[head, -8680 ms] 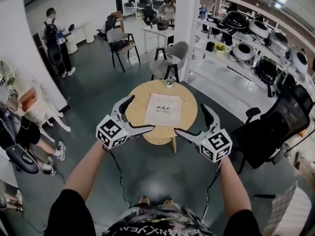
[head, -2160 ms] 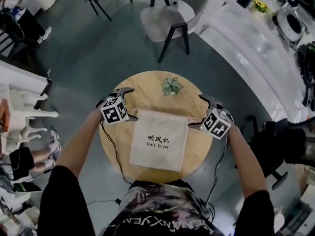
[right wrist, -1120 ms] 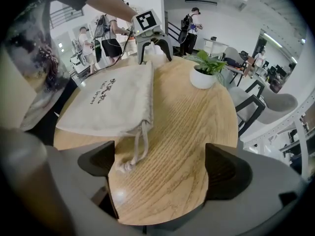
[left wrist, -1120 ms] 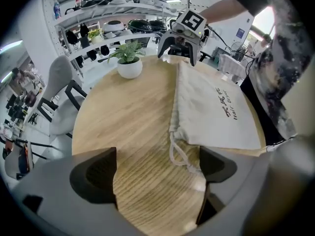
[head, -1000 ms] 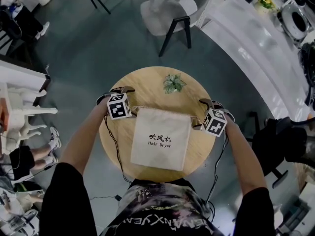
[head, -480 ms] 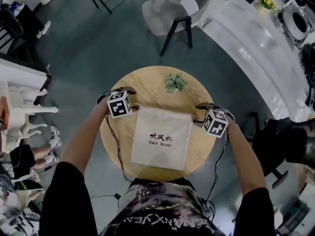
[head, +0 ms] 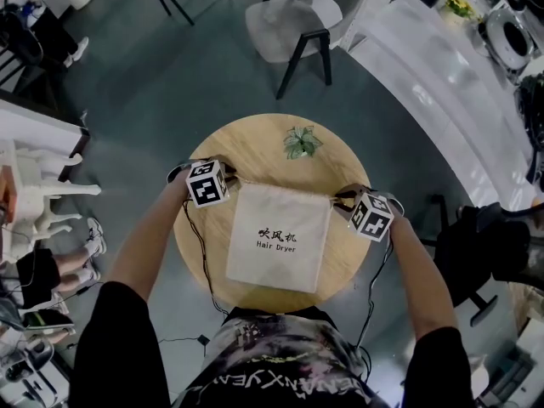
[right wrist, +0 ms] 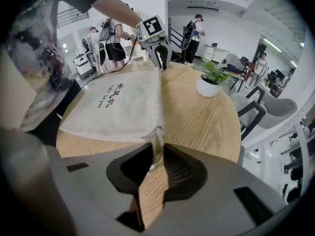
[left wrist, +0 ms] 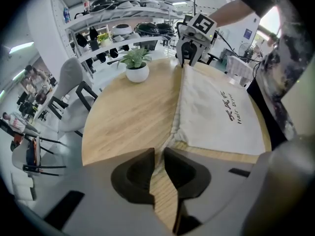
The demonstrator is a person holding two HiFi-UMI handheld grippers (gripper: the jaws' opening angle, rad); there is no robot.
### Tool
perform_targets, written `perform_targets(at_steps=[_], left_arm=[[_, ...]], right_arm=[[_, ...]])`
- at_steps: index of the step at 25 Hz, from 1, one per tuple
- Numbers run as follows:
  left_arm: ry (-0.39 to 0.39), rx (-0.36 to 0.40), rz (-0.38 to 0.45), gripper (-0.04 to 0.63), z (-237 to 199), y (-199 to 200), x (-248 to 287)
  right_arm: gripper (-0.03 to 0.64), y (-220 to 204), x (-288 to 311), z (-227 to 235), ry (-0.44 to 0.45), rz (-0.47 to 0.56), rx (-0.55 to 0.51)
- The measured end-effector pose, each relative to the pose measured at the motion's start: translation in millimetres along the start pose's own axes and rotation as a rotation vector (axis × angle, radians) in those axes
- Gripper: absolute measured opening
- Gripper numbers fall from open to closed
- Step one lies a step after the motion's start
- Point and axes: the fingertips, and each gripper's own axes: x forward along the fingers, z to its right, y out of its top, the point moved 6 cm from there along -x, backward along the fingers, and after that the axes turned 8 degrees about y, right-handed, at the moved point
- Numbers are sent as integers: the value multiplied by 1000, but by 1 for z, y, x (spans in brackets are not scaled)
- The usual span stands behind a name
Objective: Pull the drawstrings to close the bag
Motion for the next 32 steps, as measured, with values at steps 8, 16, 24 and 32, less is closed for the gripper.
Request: perform_targets(at_steps=[8, 16, 24, 32], left_arm=[[121, 65, -15, 20, 6, 0, 1], [261, -9, -10, 20, 14, -3, 2], [360, -58, -11, 20, 23, -6, -1], [443, -97, 12, 20, 28, -8, -23]], right_arm=[[14, 1, 1, -4, -94, -12, 63], [11, 3, 4, -10, -204, -60, 86], [11, 3, 3, -16, -316, -92, 113], [11, 12, -13, -24, -429, -119, 82]])
